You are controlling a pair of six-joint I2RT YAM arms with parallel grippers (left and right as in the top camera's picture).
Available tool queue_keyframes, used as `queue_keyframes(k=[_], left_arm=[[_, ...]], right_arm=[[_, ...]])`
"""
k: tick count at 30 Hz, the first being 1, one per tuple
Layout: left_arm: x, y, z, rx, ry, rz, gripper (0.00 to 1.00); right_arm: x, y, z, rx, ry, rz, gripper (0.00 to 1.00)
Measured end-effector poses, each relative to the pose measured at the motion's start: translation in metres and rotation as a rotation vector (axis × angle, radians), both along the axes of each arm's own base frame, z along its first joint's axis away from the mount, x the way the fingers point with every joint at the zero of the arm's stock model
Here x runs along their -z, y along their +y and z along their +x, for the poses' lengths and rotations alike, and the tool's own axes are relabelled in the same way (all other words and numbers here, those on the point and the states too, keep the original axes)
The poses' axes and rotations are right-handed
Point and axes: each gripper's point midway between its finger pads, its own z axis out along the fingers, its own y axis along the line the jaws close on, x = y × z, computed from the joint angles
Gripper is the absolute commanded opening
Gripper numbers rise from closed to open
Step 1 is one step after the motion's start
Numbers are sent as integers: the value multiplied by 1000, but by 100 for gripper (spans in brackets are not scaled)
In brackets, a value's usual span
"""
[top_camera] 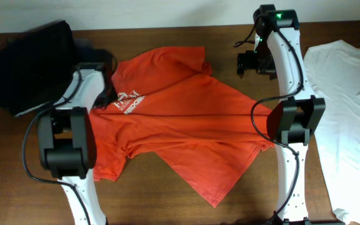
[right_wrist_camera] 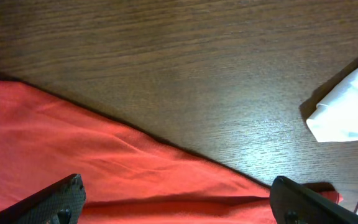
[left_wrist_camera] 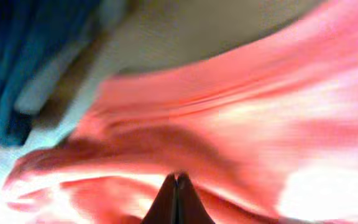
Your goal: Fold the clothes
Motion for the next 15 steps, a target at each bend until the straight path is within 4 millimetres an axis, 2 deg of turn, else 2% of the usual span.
queue_keyframes(k=[1, 2, 3, 4, 5, 6, 7, 8, 10, 12, 13, 14, 15], left_arm=[[-25, -23, 20, 50, -61, -18, 1], [-75, -64, 47, 130, -196, -59, 1], [-149, -110, 55, 222, -354, -119, 1], [-192, -132, 48, 269, -433, -164, 1], [-248, -152, 26, 327, -519, -233, 1], [-258, -156, 8, 345, -494, -255, 1], [-248, -157, -10, 352, -415, -259, 1], [-228, -155, -24, 350, -315, -249, 2], [-209, -142, -35, 327, -220, -193, 2], [-205, -116, -35, 273, -200, -142, 6], [-206, -108, -32, 253, -208, -146, 6], [-207, -104, -26, 238, -230, -160, 6], [-209, -104, -21, 237, -249, -174, 6]], right_arm=[[0, 0, 0, 0, 1, 0, 98], [0, 0, 0, 0, 0, 0, 99], [0, 0, 0, 0, 0, 0, 98], [0, 0, 0, 0, 2, 0, 98], [0, 0, 0, 0, 1, 0, 98], [0, 0, 0, 0, 0, 0, 98], [0, 0, 2, 0, -8, 0, 99], [0, 0, 4, 0, -14, 0, 98], [0, 0, 5, 0, -19, 1, 98], [0, 0, 8, 2, -32, 1, 98], [-1, 1, 16, 3, -66, 7, 79], [-1, 5, 15, 3, -63, 31, 4], [0, 10, 7, -22, -27, 57, 4]])
